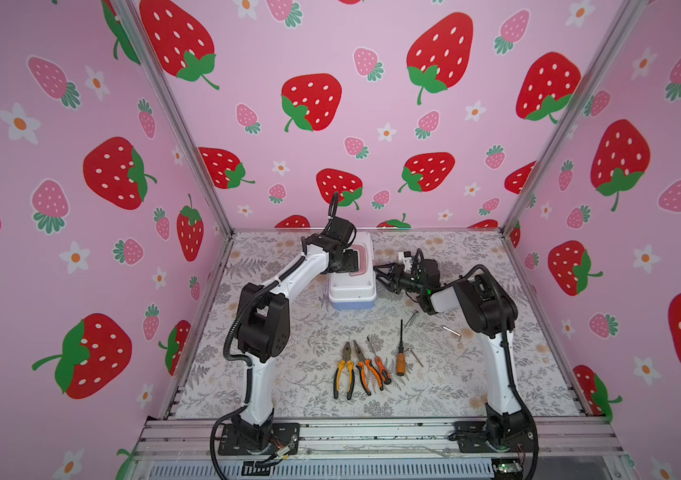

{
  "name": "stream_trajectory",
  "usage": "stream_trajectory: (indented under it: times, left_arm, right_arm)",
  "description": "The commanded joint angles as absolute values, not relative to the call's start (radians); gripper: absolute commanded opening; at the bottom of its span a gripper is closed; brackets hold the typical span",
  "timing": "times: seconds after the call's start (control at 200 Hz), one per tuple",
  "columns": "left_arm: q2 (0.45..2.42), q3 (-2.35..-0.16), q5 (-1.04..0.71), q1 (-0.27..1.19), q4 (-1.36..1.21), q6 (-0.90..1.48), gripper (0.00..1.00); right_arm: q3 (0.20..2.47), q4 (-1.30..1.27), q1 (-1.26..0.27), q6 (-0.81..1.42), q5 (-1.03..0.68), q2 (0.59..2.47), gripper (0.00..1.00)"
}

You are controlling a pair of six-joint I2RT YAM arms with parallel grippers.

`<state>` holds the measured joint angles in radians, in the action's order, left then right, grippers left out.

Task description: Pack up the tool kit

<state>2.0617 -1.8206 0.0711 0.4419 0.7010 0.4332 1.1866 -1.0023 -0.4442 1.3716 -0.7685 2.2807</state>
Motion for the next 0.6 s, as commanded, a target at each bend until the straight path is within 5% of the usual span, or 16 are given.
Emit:
stream_trajectory:
  times: [0.0,0.19,0.595]
  left_arm:
    - [2.092,-1.822,0.005,0.472,0.751,0.435,0.52]
    - [2.097,-1.838,0.063,0.472,0.795,0.425,0.52]
    - [2.058,-1.834,0.044,0.474,0.786,0.430,0.44]
  right_arm:
    - [1.228,-0.723,-0.474,1.106,-0.701,2.177,0.38]
    - [1.238,-0.480,-0.469,0.910,-0.554,2.083,0.37]
    - [1.076,-0.437,-0.374,0.781,-0.406,1.818,0.64]
